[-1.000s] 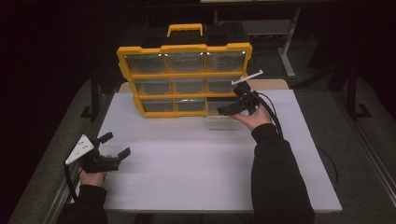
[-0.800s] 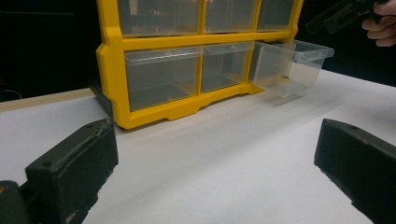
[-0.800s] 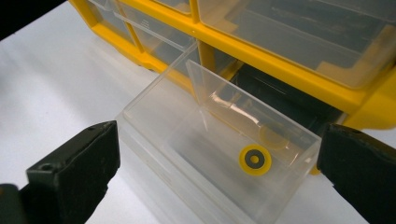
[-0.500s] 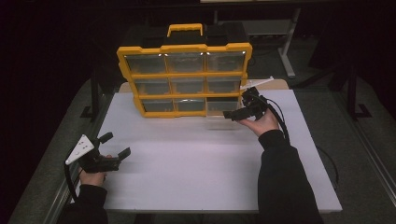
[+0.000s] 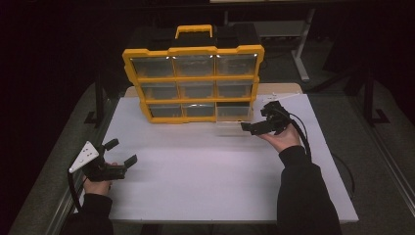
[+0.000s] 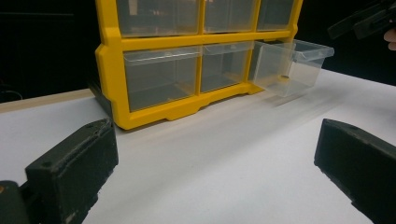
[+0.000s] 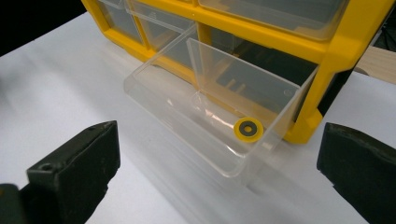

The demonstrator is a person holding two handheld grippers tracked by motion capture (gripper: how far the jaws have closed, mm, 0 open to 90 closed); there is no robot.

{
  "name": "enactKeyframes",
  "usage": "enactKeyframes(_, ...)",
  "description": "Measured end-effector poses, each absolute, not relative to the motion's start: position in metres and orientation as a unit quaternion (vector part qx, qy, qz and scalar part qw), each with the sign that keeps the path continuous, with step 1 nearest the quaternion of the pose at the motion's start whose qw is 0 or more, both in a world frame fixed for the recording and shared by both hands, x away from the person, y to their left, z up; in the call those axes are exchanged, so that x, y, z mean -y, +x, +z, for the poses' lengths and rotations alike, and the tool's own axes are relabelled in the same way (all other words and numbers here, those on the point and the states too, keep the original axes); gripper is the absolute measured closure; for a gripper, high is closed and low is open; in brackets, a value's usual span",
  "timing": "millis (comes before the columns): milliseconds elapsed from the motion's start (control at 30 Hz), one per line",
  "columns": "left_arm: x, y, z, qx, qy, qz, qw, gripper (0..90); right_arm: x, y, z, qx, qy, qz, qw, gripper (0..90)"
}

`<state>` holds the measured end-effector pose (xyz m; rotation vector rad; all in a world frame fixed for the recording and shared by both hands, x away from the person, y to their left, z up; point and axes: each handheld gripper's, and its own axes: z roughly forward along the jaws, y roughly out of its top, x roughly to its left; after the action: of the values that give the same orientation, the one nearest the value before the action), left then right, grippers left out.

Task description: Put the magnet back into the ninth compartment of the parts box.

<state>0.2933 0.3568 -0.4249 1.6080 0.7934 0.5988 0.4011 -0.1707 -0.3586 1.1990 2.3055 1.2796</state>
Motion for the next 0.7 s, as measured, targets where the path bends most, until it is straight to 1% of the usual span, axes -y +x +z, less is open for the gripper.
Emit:
enactKeyframes(400,-0.357,0.293,-0.425,-0.341,0.688,0.258,0.586,0.0,0.180,0.382,-0.362,-0.785,0.402,0.454,0.124,0.0)
enactKeyframes(700,-0.357,0.293,-0.425,-0.342,0.688,0.258,0.585,0.0,0.188,0.368,-0.371,-0.788,0.398,0.453,0.126,0.0)
